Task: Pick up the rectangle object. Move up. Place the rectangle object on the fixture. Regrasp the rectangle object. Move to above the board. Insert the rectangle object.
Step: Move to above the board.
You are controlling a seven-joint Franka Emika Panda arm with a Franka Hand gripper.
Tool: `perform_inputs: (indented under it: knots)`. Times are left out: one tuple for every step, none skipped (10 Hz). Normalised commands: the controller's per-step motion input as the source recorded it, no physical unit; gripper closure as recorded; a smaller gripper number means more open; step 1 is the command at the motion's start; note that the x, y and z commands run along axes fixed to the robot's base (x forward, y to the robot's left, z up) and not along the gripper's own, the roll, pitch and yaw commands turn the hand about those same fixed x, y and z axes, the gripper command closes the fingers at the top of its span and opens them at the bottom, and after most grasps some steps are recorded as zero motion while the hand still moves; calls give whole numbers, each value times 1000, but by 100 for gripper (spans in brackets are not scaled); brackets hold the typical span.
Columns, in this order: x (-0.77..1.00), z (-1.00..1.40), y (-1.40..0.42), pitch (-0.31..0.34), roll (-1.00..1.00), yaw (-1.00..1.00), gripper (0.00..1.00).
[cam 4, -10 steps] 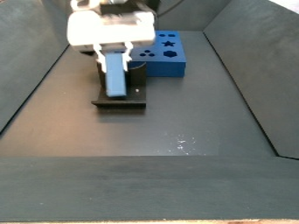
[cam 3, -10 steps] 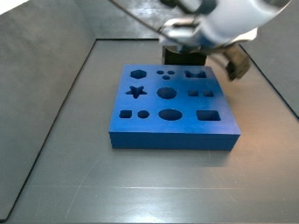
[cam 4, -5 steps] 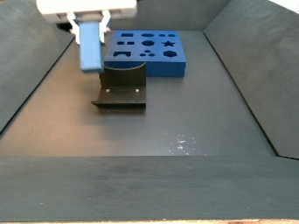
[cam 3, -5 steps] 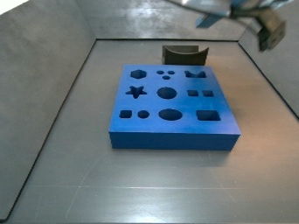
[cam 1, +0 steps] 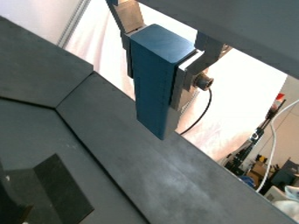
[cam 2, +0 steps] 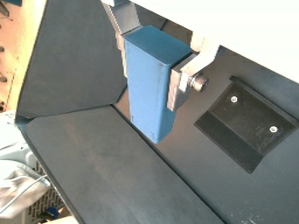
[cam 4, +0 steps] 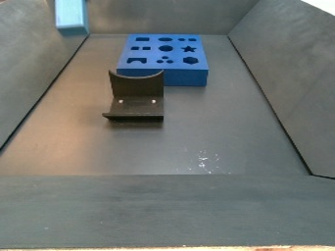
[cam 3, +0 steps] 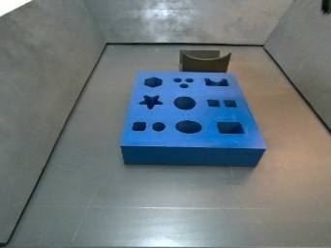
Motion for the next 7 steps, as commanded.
perform_inputs:
  knots:
    - [-1000,-105,-973,-73,-1000,-82,100]
    - [-1000,-104,-968,-89,-1000,-84,100]
    - [-1000,-98,-918,-127,-1000,-80,100]
    - [-1000,-98,-871,-147,-1000,-74,100]
    - [-1000,-91,-855,-152,-1000,-75,100]
    - [-1000,-99,-842,-149,-1000,-75,100]
    - [-1000,-83,-815,-155,-1000,-76,100]
